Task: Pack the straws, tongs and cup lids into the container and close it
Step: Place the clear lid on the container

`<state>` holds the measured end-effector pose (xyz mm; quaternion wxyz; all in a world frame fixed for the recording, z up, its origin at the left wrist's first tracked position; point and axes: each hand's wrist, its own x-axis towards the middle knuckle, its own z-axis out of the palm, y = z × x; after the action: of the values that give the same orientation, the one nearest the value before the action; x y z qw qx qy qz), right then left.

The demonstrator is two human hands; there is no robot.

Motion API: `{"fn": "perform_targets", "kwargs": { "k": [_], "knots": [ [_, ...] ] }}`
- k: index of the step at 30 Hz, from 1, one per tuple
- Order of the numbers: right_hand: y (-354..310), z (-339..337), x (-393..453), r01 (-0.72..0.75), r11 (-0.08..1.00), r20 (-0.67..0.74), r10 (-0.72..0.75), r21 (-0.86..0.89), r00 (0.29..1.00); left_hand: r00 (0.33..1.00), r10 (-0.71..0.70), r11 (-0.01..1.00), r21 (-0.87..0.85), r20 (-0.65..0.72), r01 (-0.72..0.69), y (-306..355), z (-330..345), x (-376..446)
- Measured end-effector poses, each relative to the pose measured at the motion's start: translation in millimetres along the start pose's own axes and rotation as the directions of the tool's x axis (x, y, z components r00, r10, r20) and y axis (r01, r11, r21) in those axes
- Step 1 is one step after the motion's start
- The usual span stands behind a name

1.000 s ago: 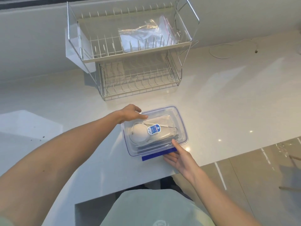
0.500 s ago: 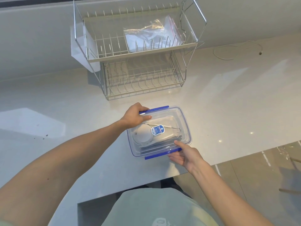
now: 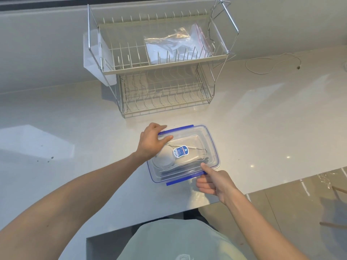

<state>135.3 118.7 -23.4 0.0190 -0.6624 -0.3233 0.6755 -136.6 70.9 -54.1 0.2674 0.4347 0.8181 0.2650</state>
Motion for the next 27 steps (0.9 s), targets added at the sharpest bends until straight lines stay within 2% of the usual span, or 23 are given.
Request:
{"fn": "perform_targets", "kwargs": {
  "k": [4,6,7,9,10,13,16,18,23,27],
  "knots": [
    [-15,-17,6,0.138,0.975,-0.141,-0.163,-0.174,0.976,0.961,-0.245,0.947,-0.243,-0.127,0.21,-13,-6,-20],
    [-25,-23,8,0.133,0.97,-0.136,-0.163,-0.205,0.977,0.931,-0.357,0.879,-0.362,-0.07,0.31,-20,-6,-39],
    [-26,-23,8,0.089,0.983,-0.095,-0.106,-0.162,0.99,0.927,-0.374,0.853,-0.403,-0.03,0.331,-23,-4,-49],
    [-16,-13,3,-0.075,0.995,0.061,0.079,-0.064,0.995,0.938,-0.346,0.834,-0.453,0.015,0.315,-27,2,-62],
    [-6,-3,0,-0.154,0.987,0.146,0.16,-0.049,0.976,0.939,-0.343,0.83,-0.463,0.015,0.31,-28,4,-66],
    [20,32,-4,-0.286,0.956,0.296,0.253,0.071,0.921,0.933,-0.361,0.841,-0.438,-0.017,0.317,-26,4,-64],
    [22,53,-6,-0.243,0.94,0.274,0.174,0.241,0.946,0.936,-0.349,0.859,-0.411,-0.036,0.305,-27,4,-64],
    [18,61,-10,-0.18,0.948,0.229,0.12,0.263,0.966,0.935,-0.351,0.865,-0.399,-0.051,0.303,-27,3,-63],
    [11,73,-18,-0.113,0.969,0.106,0.092,0.218,0.99,0.935,-0.346,0.879,-0.377,-0.08,0.292,-24,2,-65],
    [9,58,-14,-0.147,0.986,0.208,0.127,0.084,0.97,0.931,-0.363,0.871,-0.374,-0.047,0.32,-28,0,-64]
  ]
}}
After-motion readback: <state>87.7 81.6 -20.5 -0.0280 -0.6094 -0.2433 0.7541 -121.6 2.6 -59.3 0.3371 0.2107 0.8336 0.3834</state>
